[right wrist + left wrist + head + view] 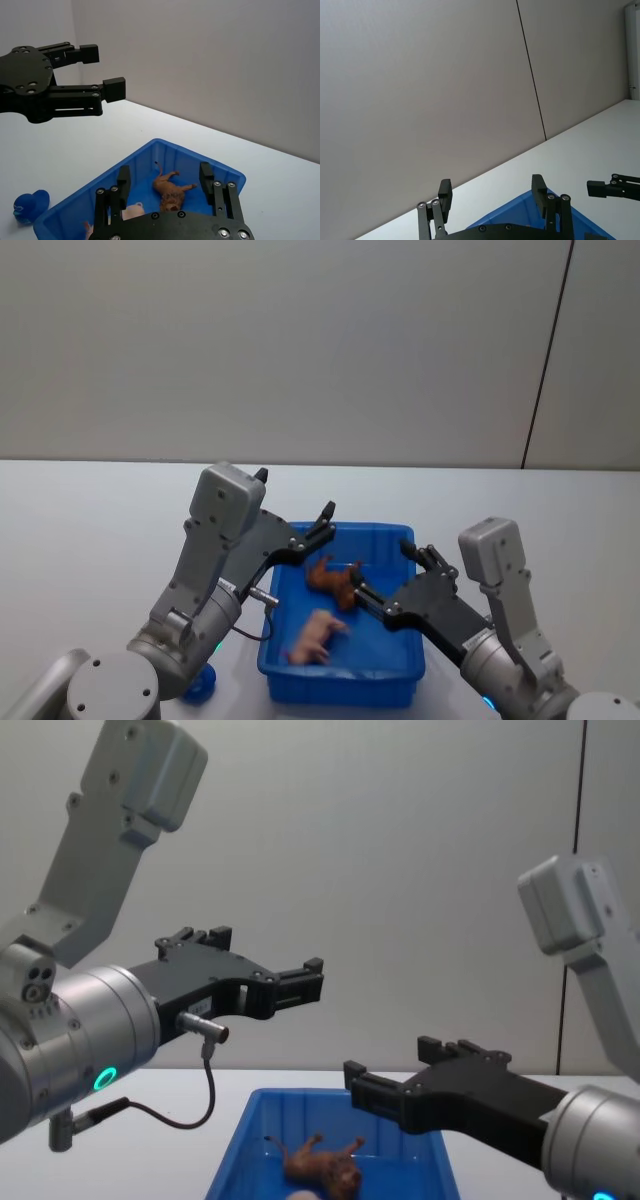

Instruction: Pick up the two dolls from the table and place them into the box.

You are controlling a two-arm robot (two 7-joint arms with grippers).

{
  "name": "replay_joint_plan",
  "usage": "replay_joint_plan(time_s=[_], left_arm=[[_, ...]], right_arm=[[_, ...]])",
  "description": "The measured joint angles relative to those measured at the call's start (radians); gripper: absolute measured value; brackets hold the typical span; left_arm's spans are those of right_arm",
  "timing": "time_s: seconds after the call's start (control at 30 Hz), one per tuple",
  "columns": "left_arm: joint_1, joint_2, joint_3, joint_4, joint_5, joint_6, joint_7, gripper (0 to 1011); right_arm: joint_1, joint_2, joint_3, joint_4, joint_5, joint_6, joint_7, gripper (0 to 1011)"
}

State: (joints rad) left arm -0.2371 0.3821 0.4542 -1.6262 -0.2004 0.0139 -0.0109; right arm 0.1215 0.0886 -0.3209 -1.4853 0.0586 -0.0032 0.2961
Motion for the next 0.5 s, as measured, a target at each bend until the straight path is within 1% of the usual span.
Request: replay_joint_plan(time_s=[0.03,0.1,0.2,0.27,0.3,0.33,0.5], left_arm=[[0.0,0.0,0.0,0.0,0.0,0.0,0.0,1001],[0.0,0.0,0.0,0.0,0.0,0.0,0.0,1001],[0.0,0.0,0.0,0.0,0.0,0.0,0.0,1001],[0.0,0.0,0.0,0.0,0.0,0.0,0.0,1001],[0.0,0.0,0.0,0.0,0.0,0.0,0.0,1001],[0.0,0.0,0.0,0.0,0.0,0.0,0.0,1001],[0.0,0.0,0.0,0.0,0.0,0.0,0.0,1001]], right_arm=[[0.002,-0.001,0.0,0.003,0.0,0.003,-0.005,849],[0.003,-0.002,0.0,0.004,0.0,0.007,-0.015,867],[0.003,-0.002,0.001,0.005,0.0,0.01,-0.029,980],[0.001,-0.002,0.004,0.004,0.0,0.013,-0.046,1001],[-0.001,0.0,0.005,0.002,0.0,0.016,-0.063,1001],[-0.001,0.0,0.005,0.002,0.0,0.016,-0.063,1001],[-0.016,0.008,0.014,-0.016,0.002,0.021,-0.116,1001]])
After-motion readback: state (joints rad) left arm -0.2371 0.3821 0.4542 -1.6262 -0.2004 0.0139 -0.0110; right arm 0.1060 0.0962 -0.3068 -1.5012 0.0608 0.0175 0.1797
